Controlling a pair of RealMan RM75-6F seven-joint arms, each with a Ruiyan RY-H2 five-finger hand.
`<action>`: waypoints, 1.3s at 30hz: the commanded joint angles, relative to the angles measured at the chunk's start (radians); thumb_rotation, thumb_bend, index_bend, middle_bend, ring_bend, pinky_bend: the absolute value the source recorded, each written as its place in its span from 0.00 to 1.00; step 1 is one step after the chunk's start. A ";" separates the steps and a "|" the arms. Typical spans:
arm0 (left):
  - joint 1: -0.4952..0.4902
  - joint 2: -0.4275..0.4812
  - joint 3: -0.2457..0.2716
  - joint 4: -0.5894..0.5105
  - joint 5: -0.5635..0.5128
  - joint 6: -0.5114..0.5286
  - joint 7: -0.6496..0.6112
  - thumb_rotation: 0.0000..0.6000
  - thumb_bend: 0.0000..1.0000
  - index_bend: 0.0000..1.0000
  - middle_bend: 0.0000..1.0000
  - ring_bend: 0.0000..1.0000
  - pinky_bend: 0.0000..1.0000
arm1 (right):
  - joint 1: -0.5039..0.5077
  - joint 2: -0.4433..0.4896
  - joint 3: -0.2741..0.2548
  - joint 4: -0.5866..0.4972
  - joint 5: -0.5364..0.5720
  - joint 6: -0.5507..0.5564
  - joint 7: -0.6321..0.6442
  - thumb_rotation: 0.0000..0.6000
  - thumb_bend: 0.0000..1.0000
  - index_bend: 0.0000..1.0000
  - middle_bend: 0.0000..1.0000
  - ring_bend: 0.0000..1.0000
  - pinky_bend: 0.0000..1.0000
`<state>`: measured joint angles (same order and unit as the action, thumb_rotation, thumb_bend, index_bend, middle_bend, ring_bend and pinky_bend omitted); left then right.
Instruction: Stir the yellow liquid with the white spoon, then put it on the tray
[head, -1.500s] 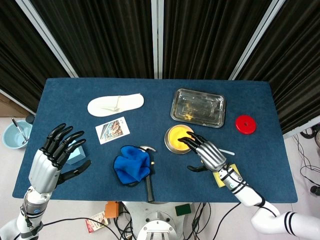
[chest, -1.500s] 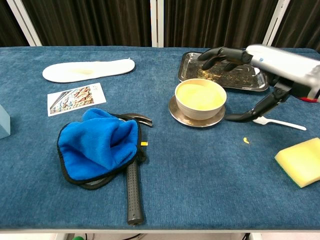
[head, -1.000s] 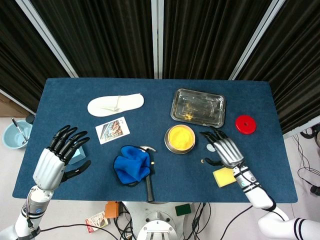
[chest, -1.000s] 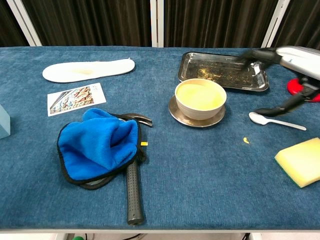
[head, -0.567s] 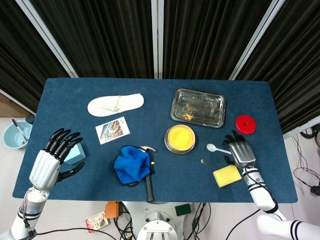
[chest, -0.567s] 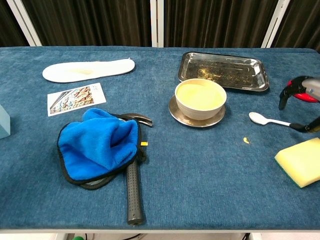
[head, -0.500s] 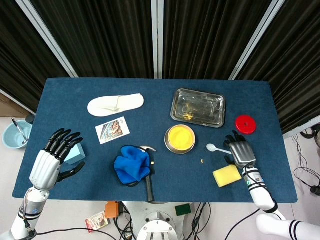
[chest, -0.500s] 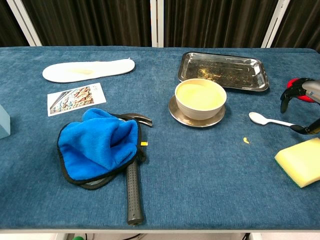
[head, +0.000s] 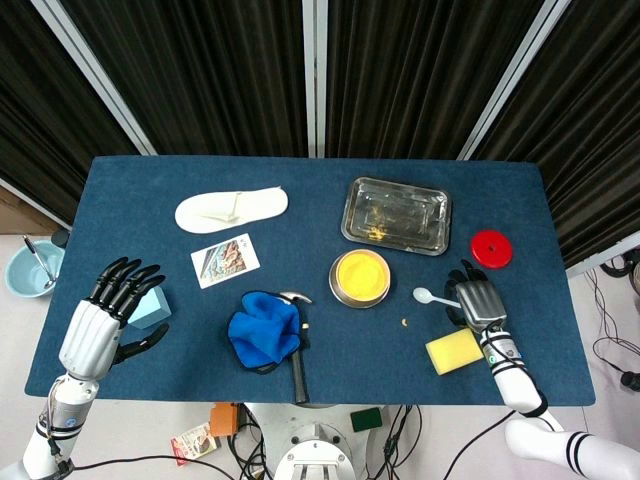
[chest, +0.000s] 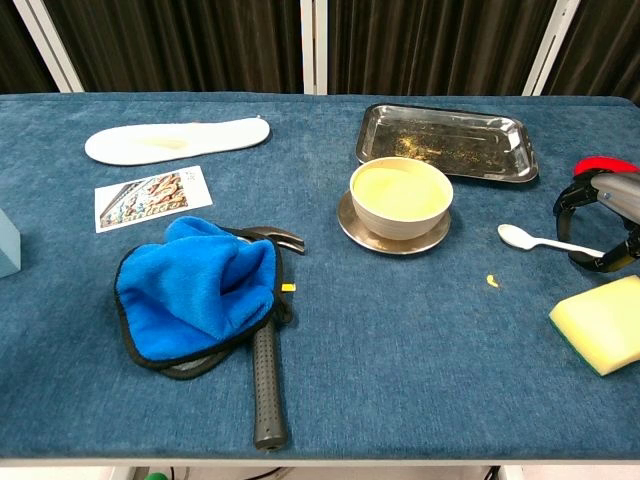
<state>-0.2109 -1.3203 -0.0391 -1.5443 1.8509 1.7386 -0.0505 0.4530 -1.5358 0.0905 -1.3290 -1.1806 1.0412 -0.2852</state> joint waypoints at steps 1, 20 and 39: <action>-0.001 -0.001 0.000 0.001 -0.001 -0.001 0.000 1.00 0.17 0.18 0.17 0.11 0.12 | 0.001 -0.001 0.001 0.002 0.000 -0.003 0.002 1.00 0.39 0.52 0.23 0.04 0.19; 0.000 -0.005 0.001 0.015 -0.003 0.000 -0.005 1.00 0.17 0.18 0.17 0.11 0.12 | 0.005 0.003 0.012 0.004 -0.005 -0.005 0.000 1.00 0.48 0.60 0.27 0.04 0.19; -0.009 -0.008 -0.004 0.011 0.002 -0.005 0.003 1.00 0.17 0.18 0.17 0.11 0.12 | 0.052 0.104 0.100 -0.179 -0.105 0.112 -0.069 1.00 0.49 0.63 0.28 0.04 0.19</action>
<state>-0.2193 -1.3285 -0.0429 -1.5332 1.8531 1.7339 -0.0479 0.4649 -1.4184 0.1662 -1.4971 -1.2956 1.1818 -0.2996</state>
